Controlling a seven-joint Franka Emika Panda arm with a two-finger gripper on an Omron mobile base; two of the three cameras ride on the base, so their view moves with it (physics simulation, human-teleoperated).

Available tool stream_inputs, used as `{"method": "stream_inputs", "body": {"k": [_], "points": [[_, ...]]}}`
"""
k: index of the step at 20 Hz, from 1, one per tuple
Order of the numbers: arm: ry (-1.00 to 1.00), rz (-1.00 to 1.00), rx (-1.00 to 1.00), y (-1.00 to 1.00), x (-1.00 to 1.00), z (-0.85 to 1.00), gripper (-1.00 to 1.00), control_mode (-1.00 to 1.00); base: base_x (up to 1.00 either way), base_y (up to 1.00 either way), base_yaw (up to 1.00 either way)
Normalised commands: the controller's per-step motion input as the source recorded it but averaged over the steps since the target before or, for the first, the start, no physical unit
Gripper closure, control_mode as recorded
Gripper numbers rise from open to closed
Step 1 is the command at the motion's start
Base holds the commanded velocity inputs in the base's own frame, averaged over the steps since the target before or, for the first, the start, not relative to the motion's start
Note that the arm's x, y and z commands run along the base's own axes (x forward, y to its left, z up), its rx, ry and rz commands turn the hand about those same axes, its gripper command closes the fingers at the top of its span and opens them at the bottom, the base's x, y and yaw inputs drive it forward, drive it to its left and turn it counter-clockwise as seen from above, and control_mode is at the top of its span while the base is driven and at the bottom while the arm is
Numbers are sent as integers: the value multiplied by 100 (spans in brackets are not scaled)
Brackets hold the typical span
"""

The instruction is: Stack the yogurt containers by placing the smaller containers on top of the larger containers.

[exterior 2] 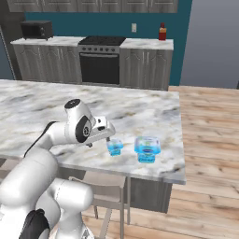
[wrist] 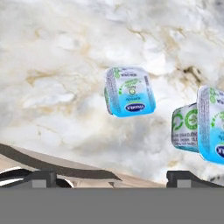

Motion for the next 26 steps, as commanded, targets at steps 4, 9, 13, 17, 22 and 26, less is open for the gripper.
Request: {"method": "stream_inputs", "body": {"k": [4,9,13,17,22,26], "points": [[0,0,0,0,17,-14,-100,-100,0,0,0],[0,0,0,0,20,-16,-100,-100,0,0,0],[0,0,0,0,23,-20,-100,-100,0,0,0],[0,0,0,0,23,-19,-100,-100,0,0,0],[0,0,0,-1,23,-16,-100,-100,0,0,0],[0,0,0,-7,22,-15,-100,-100,0,0,0]]}}
